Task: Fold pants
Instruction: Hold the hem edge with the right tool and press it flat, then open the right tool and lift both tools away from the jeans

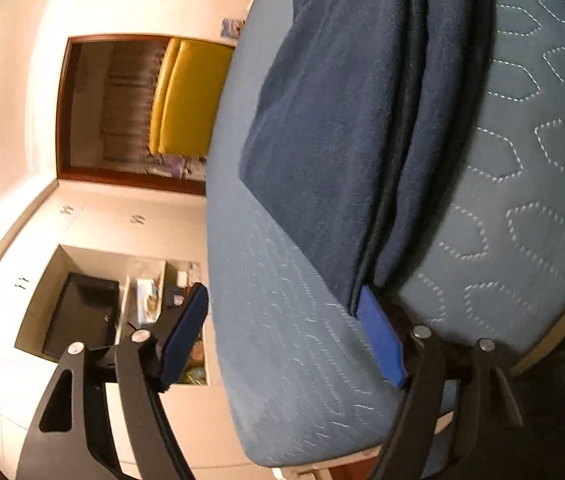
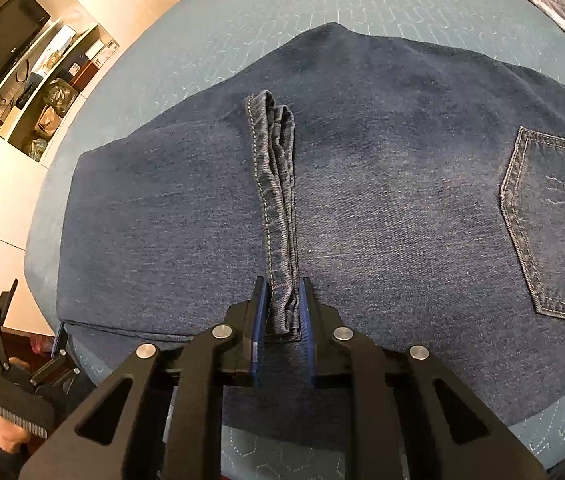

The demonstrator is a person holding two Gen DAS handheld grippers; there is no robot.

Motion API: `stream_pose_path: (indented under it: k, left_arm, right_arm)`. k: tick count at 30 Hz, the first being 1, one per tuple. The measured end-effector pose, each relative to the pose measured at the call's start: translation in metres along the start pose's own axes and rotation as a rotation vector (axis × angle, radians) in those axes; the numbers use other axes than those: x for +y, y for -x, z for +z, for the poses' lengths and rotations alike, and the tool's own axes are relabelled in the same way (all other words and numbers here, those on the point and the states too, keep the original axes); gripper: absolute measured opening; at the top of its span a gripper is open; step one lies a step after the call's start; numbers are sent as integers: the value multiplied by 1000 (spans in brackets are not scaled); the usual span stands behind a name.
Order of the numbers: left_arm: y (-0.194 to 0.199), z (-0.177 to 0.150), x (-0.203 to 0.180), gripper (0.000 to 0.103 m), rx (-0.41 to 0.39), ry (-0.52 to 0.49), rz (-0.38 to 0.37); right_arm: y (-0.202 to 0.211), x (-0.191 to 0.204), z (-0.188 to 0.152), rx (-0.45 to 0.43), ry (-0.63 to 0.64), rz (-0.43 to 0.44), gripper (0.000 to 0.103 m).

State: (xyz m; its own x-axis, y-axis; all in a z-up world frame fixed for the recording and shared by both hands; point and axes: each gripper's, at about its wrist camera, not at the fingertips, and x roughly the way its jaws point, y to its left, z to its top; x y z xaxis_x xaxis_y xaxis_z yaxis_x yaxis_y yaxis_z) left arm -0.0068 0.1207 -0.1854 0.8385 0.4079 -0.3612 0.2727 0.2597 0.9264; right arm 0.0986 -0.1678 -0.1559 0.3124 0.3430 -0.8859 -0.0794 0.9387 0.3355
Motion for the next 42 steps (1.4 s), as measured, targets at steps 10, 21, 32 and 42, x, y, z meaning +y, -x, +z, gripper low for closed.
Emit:
stream_pose_path:
  k: [10, 21, 32, 42]
  left_arm:
    - [-8, -16, 12, 88, -62, 133, -65]
    - [25, -38, 46, 88, -22, 389, -204]
    - [-86, 58, 130, 17, 43, 1021, -720]
    - [-141, 68, 108, 62, 266, 1138, -722]
  right_arm:
    - [6, -9, -9, 28, -36, 42, 10]
    - [-1, -15, -16, 5, -6, 49, 9]
    - [33, -1, -29, -188, 97, -74, 52]
    - [61, 72, 14, -470, 265, -215, 88]
